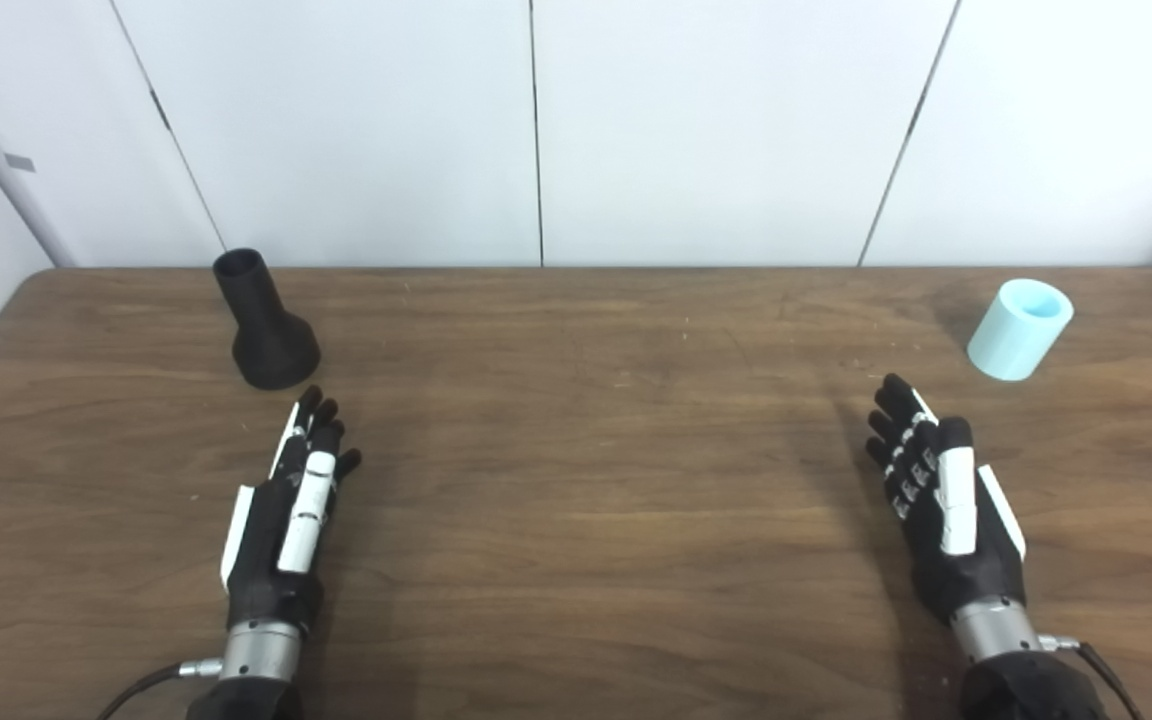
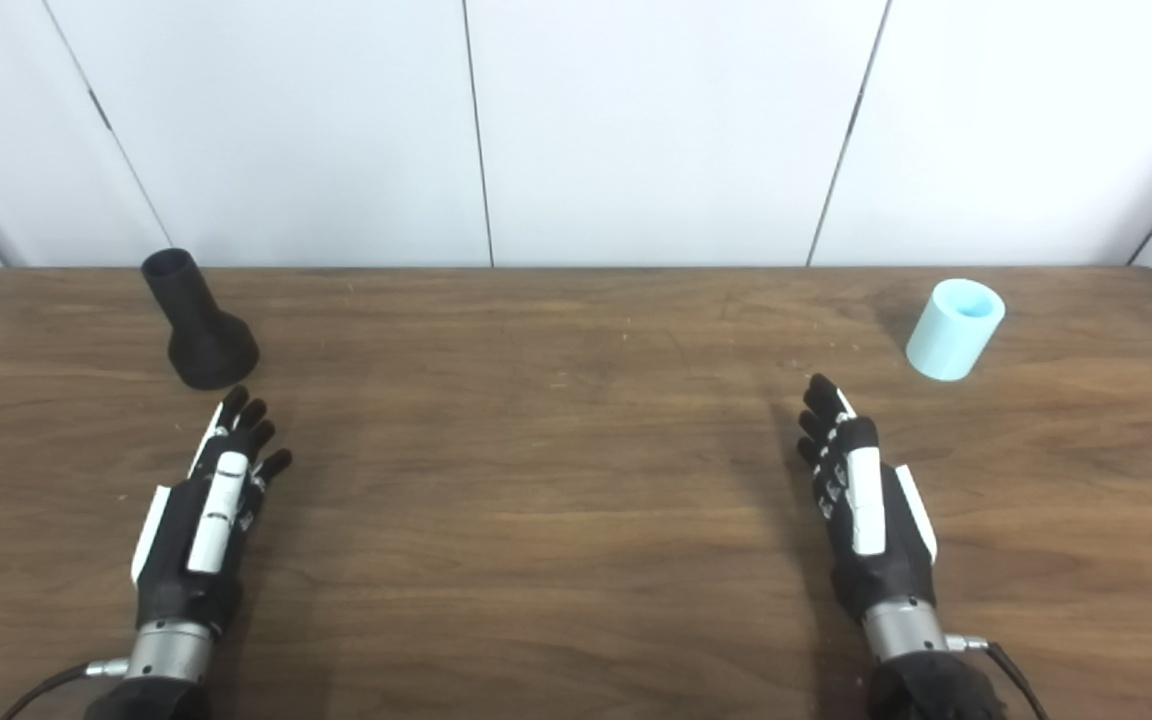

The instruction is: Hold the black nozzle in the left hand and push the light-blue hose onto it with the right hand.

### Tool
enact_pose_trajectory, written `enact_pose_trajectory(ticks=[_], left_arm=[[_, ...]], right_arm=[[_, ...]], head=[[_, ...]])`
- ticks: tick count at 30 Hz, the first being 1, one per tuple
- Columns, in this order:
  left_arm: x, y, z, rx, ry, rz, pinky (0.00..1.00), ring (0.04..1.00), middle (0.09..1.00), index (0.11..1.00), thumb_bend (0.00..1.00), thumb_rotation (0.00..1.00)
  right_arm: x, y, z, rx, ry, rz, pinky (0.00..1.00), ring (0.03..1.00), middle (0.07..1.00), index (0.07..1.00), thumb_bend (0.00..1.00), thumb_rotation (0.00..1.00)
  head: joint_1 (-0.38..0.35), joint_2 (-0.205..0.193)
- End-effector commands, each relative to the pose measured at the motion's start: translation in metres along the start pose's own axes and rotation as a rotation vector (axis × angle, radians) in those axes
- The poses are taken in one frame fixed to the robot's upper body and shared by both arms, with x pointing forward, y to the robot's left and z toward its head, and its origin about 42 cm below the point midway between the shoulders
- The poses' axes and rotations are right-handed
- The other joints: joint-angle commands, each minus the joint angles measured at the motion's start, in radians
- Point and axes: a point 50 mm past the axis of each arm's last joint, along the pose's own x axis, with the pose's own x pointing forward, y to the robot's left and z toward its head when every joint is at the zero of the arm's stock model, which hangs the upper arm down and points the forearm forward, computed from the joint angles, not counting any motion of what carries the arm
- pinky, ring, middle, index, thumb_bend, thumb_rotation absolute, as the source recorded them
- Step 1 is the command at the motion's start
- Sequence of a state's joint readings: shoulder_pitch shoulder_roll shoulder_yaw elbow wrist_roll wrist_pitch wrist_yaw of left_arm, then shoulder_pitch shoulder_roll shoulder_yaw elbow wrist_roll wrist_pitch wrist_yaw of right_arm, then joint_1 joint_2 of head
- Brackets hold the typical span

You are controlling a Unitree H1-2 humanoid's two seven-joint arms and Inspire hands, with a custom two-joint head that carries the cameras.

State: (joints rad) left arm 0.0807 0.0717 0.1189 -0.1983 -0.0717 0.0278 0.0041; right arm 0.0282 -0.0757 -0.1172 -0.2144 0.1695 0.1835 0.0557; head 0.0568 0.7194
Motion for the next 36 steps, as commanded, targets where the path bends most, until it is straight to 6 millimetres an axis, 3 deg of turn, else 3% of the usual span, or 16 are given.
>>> enact_pose_trajectory(ticks=[1, 10, 36], left_arm=[[0.0056, 0.001, 0.0072, 0.016, -0.042, -0.001, 1.0, 0.982, 0.975, 0.95, 0.39, 0.82], [0.0036, 0.0001, 0.013, -0.029, -0.087, -0.01, 1.0, 0.981, 0.976, 0.951, 0.37, 0.81], [0.0062, -0.0022, 0.0049, -0.043, -0.121, 0.001, 0.98, 0.959, 0.951, 0.933, 0.4, 0.78]], right_arm=[[0.0056, 0.0017, 0.0139, 0.007, -0.073, 0.005, 0.97, 0.977, 0.963, 0.95, 0.5, 1.0], [0.0057, 0.002, 0.0149, 0.0, -0.074, 0.005, 0.97, 0.976, 0.962, 0.946, 0.5, 1.0], [0.0073, 0.0044, 0.0138, 0.003, -0.072, 0.023, 1.0, 0.982, 0.964, 0.953, 0.5, 1.0]], head=[[0.0, 0.003], [-0.001, 0.0], [-0.003, -0.013]])
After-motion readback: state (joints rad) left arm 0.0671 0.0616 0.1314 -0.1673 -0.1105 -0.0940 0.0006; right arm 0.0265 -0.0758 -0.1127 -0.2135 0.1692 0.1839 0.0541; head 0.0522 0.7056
